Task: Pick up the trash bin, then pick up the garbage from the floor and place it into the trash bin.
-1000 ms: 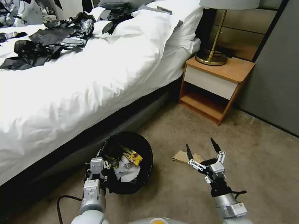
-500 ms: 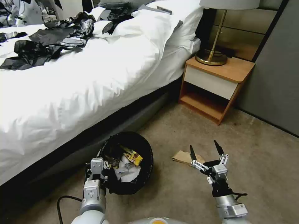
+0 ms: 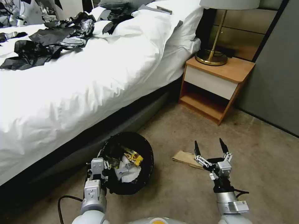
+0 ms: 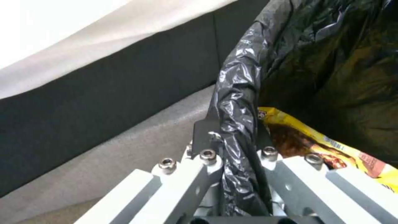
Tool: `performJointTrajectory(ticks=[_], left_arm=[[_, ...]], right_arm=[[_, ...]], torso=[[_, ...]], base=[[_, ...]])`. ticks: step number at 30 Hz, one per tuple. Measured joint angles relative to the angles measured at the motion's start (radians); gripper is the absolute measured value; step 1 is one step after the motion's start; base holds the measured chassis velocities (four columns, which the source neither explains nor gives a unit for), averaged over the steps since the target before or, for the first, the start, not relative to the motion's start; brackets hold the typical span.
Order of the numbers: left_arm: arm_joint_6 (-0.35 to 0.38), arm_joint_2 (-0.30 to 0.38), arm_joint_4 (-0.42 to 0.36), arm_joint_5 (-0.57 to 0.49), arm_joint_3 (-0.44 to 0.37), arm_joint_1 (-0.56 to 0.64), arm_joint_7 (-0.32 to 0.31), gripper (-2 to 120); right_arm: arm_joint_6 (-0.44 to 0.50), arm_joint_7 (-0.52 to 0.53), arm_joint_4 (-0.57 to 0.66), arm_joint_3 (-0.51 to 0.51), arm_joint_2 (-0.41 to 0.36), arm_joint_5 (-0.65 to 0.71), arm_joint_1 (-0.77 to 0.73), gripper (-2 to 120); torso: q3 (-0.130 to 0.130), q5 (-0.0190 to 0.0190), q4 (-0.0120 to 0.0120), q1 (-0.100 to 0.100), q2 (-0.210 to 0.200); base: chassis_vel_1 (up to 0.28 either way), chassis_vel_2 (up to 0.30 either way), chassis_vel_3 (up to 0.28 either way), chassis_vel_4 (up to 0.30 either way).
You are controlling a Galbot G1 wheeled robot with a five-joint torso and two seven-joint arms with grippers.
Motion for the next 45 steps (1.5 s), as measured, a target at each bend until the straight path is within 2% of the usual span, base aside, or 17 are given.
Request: performJointTrajectory(ticks=[24, 32, 34, 36, 37, 39, 40, 42, 43, 45], left_arm=[[-0.002, 0.000, -0.005, 0.004, 0.002, 0.004, 0.000, 1], [-0.002, 0.000, -0.006, 0.004, 0.002, 0.004, -0.001, 1], [-0.002, 0.000, -0.006, 0.004, 0.001, 0.005, -0.001, 1], [-0.002, -0.001, -0.006, 0.005, 0.001, 0.006, -0.001, 1], [-0.002, -0.001, -0.006, 0.005, 0.001, 0.006, -0.001, 1], [-0.002, -0.001, -0.006, 0.008, 0.003, 0.007, -0.001, 1], [-0.002, -0.001, -0.006, 0.008, 0.003, 0.007, -0.001, 1], [-0.002, -0.002, -0.008, 0.011, 0.003, 0.010, -0.001, 1], [-0.002, -0.002, -0.008, 0.011, 0.003, 0.010, -0.001, 1], [-0.002, -0.002, -0.009, 0.013, 0.003, 0.013, -0.001, 1]], right_arm=[[0.040, -0.064, -0.016, 0.036, -0.004, 0.008, 0.028, 100], [0.047, -0.096, -0.042, 0.082, -0.032, -0.006, 0.069, 100], [0.043, -0.133, -0.061, 0.099, -0.049, -0.006, 0.090, 100], [0.034, -0.217, -0.095, 0.127, -0.069, 0.002, 0.122, 100], [0.034, -0.217, -0.095, 0.127, -0.069, 0.002, 0.122, 100], [0.020, -0.327, -0.139, 0.154, -0.092, 0.024, 0.160, 100], [0.020, -0.327, -0.139, 0.154, -0.092, 0.024, 0.160, 100], [-0.010, -0.488, -0.217, 0.180, -0.126, 0.048, 0.219, 100], [-0.010, -0.488, -0.217, 0.180, -0.126, 0.048, 0.219, 100], [-0.032, -0.571, -0.287, 0.179, -0.148, 0.051, 0.268, 100]], torso=[[0.000, 0.0000, 0.0000, 0.000, 0.000], [0.000, 0.0001, 0.0000, 0.000, 0.000], [0.000, 0.0000, 0.0000, 0.000, 0.000], [0.000, 0.0002, 0.0000, 0.000, 0.000], [0.000, 0.0002, 0.0000, 0.000, 0.000], [0.000, 0.0001, -0.0002, 0.000, 0.000], [0.000, 0.0001, -0.0002, 0.000, 0.000], [0.000, 0.0000, 0.0001, 0.000, 0.000], [0.000, 0.0000, 0.0001, 0.000, 0.000], [0.000, 0.0001, 0.0000, 0.000, 0.000]], base=[[-0.050, 0.053, 0.053, -0.050], [0.000, 0.000, 0.000, 0.000], [0.000, 0.000, 0.000, 0.000], [0.000, 0.000, 0.000, 0.000], [0.000, 0.000, 0.000, 0.000], [0.000, 0.000, 0.000, 0.000], [0.000, 0.000, 0.000, 0.000], [0.000, 0.000, 0.000, 0.000], [0.000, 0.000, 0.000, 0.000], [0.000, 0.000, 0.000, 0.000]])
